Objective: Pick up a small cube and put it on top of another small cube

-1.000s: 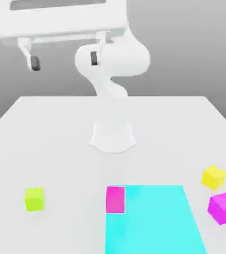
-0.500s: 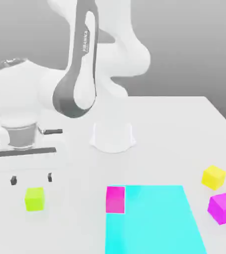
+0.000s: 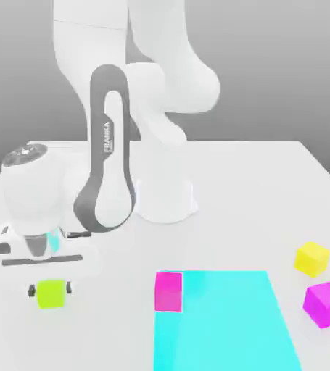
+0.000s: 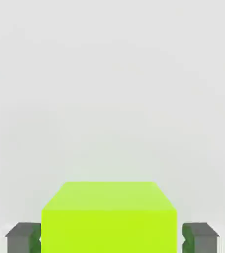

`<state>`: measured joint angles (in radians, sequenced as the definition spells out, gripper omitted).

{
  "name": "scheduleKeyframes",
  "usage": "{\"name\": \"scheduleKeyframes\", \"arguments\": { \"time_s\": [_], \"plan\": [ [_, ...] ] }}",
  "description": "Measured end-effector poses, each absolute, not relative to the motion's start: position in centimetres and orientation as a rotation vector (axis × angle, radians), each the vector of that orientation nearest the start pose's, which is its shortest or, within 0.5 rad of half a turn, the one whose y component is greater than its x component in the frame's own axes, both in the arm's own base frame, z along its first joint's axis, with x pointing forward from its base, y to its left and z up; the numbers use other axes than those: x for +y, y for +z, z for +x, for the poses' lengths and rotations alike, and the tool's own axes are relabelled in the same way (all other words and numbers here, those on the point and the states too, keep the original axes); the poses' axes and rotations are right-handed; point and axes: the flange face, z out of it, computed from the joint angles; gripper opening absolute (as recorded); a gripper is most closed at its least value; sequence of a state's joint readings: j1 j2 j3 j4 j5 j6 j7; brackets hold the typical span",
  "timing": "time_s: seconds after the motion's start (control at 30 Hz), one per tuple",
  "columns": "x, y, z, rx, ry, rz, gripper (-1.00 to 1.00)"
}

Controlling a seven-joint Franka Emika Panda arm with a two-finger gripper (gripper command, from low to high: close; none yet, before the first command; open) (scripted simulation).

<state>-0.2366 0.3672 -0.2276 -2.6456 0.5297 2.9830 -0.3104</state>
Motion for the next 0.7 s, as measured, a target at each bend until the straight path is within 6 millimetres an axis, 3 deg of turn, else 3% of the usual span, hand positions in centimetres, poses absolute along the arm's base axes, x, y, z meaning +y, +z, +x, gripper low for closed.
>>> {"name": "scheduleKeyframes", "arguments": {
  "time_s": [0.1,0.5,0.57,0.7],
  "plan": [
    [-22.1,12.5,33.6,1.023,0.000,-2.972,-1.00],
    [-22.7,19.3,34.3,1.061,-0.022,-2.966,-1.00],
    [-20.2,20.2,37.4,0.835,-0.044,-3.037,-1.00],
    [-12.7,21.1,41.8,0.300,-0.047,-3.129,-1.00]
  ]
}}
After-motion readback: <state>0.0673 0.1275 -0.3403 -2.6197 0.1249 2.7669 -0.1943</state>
